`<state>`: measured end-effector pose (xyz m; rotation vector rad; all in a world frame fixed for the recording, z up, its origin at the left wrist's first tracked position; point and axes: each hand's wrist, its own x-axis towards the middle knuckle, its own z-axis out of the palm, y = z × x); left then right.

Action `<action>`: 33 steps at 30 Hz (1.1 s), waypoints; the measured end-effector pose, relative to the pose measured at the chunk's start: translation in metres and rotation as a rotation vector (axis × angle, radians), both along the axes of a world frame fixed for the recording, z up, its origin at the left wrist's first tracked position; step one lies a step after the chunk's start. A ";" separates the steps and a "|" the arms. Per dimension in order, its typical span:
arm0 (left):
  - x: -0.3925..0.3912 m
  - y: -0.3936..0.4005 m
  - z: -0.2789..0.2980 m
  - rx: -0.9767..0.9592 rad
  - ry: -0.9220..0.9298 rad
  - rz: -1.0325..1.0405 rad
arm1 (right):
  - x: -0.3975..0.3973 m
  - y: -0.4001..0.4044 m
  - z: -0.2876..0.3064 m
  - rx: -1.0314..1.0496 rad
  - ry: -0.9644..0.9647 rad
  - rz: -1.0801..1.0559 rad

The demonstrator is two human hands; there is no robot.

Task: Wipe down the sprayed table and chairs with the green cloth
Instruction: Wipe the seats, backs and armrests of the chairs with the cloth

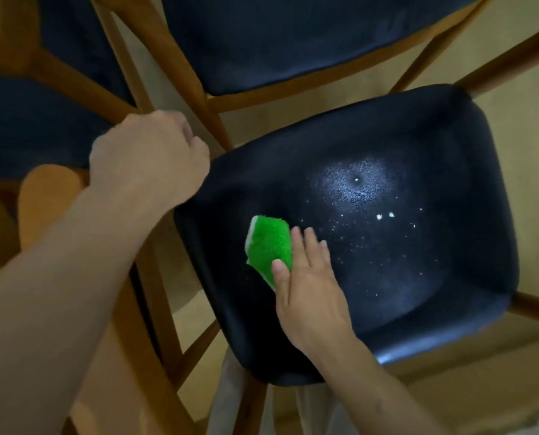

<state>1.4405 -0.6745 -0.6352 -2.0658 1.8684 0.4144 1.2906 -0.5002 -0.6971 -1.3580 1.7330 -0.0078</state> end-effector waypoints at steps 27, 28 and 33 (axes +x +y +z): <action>-0.008 0.014 -0.096 0.655 -0.136 0.013 | -0.062 -0.065 -0.086 -0.270 0.555 -0.258; -0.008 0.015 -0.096 0.666 -0.131 0.038 | -0.041 -0.050 -0.085 -0.277 0.524 -0.183; -0.008 0.019 -0.098 0.680 -0.153 0.039 | 0.014 0.048 -0.078 -0.381 0.302 0.433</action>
